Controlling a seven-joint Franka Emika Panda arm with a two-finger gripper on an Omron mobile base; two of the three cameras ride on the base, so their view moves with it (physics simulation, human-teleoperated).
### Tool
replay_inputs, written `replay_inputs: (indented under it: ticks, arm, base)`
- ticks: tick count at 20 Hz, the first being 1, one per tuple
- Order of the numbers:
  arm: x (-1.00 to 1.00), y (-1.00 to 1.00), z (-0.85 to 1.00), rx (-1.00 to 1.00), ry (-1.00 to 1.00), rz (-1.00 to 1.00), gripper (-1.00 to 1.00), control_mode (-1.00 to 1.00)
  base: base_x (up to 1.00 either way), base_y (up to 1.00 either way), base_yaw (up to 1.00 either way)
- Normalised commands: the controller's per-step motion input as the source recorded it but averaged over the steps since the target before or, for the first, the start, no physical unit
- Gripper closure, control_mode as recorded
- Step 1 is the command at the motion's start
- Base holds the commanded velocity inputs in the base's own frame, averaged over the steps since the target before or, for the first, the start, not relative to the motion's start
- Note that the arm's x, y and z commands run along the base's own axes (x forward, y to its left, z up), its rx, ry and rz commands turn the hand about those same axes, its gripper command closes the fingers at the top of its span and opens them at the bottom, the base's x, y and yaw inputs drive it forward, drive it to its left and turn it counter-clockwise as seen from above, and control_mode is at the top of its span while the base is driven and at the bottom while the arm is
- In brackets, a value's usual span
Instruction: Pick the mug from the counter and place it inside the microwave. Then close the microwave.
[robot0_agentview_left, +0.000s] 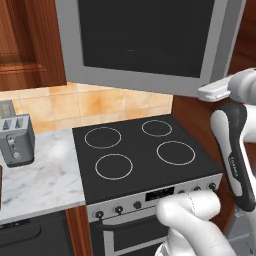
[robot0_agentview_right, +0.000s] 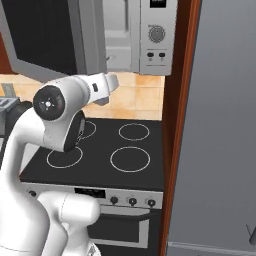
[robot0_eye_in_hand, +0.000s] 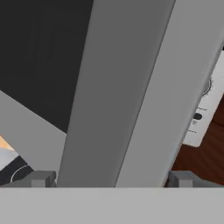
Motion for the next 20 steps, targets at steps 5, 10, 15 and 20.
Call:
replay_inputs:
  ticks: [5,10,15,20]
  arm:
    - [0.19,-0.10,0.00,0.00,0.08,0.02,-1.00,-1.00]
    - [0.30,-0.03,0.00,-0.02,0.03,0.00,-1.00,-1.00]
    - [0.50,0.00,0.00,-0.04,0.00,0.00,-1.00,-1.00]
    - [0.57,0.00,0.00,-0.04,0.00,0.00,-1.00,-1.00]
  base:
    - [0.00,0.00,0.00]
    - [0.00,0.00,0.00]
    - [0.00,0.00,0.00]
    - [0.00,0.00,0.00]
